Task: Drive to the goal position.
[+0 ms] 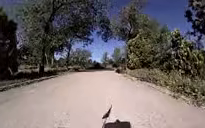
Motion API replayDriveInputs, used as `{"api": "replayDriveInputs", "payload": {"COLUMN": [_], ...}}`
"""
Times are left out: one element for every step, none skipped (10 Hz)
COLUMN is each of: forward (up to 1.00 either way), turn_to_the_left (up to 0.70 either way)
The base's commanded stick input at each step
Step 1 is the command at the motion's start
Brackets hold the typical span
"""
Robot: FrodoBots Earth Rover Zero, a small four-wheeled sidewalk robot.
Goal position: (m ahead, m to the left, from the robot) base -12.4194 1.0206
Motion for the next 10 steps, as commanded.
{"api": "replayDriveInputs", "payload": {"forward": [1.0,1.0,1.0,1.0,1.0,1.0,1.0,1.0,1.0,1.0], "turn_to_the_left": [0.04,0.04,0.04,0.44,0.44,0.44,0.44,0.44,0.44,0.44]}}
